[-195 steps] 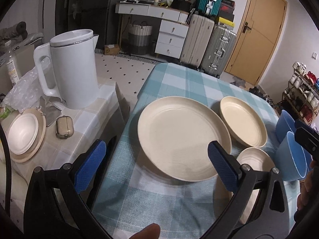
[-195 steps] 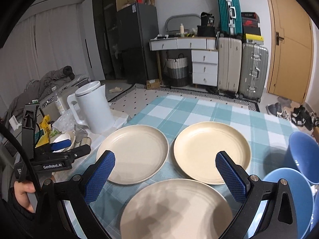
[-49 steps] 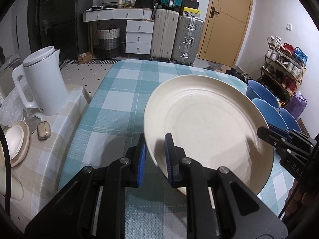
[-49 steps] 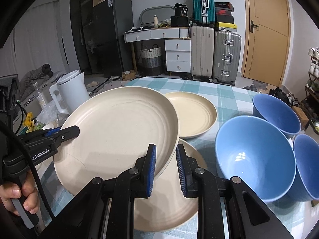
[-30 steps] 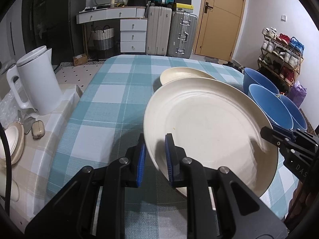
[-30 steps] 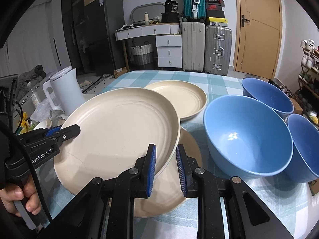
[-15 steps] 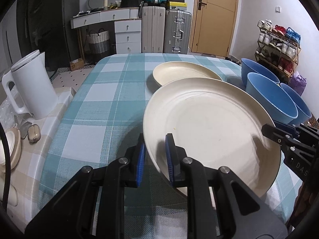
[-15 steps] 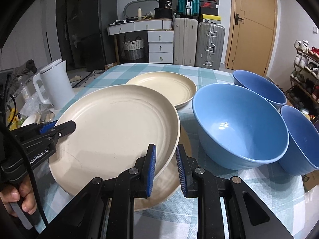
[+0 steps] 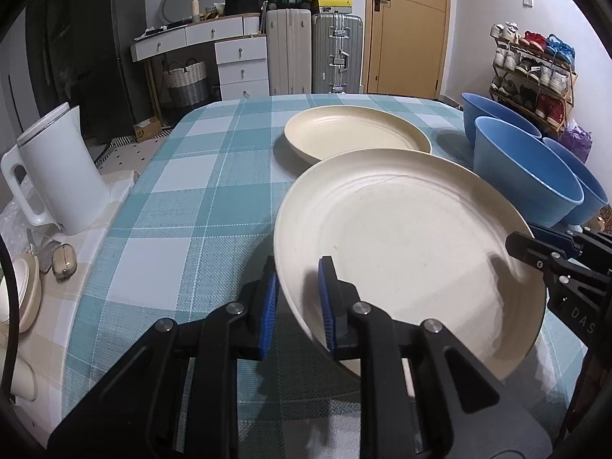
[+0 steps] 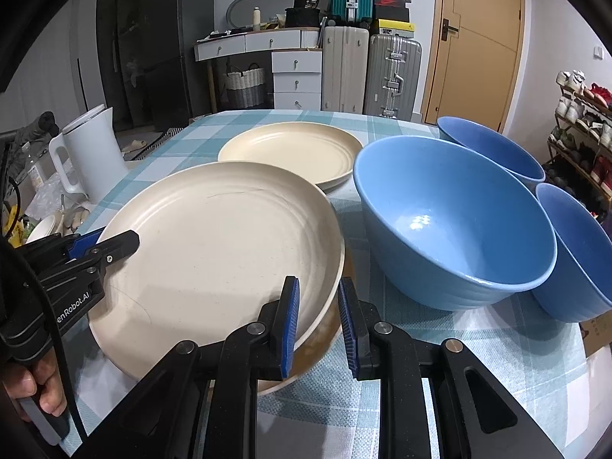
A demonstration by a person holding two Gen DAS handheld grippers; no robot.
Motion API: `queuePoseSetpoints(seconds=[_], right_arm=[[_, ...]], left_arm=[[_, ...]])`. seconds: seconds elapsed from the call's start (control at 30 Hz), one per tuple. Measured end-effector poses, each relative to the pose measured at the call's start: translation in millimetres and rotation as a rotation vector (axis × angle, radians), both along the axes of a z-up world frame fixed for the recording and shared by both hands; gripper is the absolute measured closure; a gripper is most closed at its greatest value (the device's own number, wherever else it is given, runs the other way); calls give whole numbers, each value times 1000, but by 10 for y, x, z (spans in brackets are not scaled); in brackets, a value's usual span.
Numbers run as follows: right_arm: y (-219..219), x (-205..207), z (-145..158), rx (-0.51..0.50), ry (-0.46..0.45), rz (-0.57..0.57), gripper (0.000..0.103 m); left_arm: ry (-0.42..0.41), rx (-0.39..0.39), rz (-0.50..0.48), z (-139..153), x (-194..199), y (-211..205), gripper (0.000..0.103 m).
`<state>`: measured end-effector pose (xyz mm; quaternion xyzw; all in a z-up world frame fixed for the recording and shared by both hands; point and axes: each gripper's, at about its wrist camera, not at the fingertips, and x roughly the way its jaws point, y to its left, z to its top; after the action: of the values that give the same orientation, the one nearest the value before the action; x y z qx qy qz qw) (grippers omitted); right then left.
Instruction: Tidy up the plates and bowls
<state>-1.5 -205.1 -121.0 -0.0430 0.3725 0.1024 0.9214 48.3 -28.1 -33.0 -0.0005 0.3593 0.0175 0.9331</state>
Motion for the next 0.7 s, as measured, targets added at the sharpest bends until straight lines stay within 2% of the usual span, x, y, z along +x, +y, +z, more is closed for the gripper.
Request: queuePoseSetpoints(seconds=[0.4, 0.7], right_arm=[[7, 59, -95, -11, 14, -26, 82], [53, 77, -162, -32, 18, -26, 81]], left_arm=[[7, 41, -18, -79, 21, -105, 86], [57, 69, -24, -163, 103, -114, 84]])
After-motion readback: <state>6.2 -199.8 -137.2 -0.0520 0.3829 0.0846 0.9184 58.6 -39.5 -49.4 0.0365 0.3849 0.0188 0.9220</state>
